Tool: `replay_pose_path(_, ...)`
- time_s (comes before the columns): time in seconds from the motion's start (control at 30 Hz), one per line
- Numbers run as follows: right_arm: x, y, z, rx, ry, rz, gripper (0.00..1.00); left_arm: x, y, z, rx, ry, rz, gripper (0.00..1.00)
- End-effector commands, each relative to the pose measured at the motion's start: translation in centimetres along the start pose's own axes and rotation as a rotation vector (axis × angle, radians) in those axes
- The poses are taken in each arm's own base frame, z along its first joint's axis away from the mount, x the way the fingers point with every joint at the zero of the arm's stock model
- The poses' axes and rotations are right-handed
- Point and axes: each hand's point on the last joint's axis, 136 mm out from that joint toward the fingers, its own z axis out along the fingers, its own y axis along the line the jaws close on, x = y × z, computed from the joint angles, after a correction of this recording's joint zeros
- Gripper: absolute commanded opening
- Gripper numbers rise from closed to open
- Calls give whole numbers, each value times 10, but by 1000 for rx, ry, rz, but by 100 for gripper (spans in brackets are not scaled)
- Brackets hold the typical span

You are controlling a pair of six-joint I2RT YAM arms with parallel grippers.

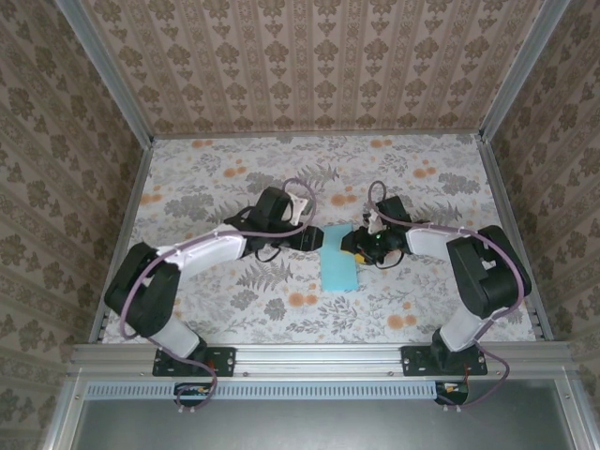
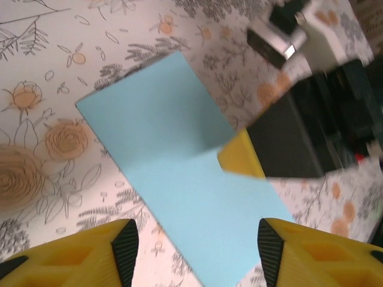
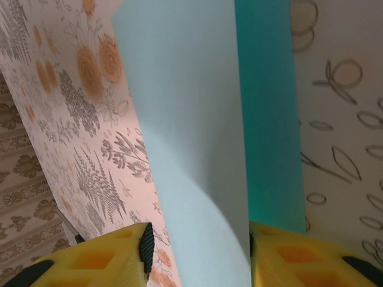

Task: Fold a paper plane with a square sheet of paper (fold left side to right side)
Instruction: Fold the triangle a second time at the center of the table.

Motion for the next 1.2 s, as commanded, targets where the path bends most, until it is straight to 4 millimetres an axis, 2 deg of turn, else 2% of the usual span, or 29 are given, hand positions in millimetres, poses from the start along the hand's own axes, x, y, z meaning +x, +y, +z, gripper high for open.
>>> replay_pose_path(0.0, -6, 8, 0, -16, 30, -1, 43, 18, -10, -10, -27, 10, 128, 63)
replay_pose_path(0.17, -13, 10, -1, -2, 38, -3, 41, 36, -39, -14, -32, 17, 259, 72)
replay_pose_path(0.23, -15, 11, -1, -6, 47, 1, 36, 41, -52, -10, -44, 21, 315, 75)
replay_pose_path(0.37, -16, 15, 0, -17, 57, 5, 35, 51, -73, 5, -89, 62, 408, 79)
replay_pose_path(0.5, -19, 17, -1, -13, 57, 2, 35, 62, -85, 27, -152, 133, 483, 80)
replay_pose_path(0.6, -19, 17, -2, -10, 56, 4, 35, 67, -87, 41, -202, 176, 511, 82)
replay_pose_path(0.8, -19, 16, 0, -8, 59, 4, 35, 70, -75, 56, -365, 228, 535, 84)
replay_pose_path(1.17, -20, 16, 1, -9, 61, 11, 34, 79, -75, 79, -461, 318, 595, 86)
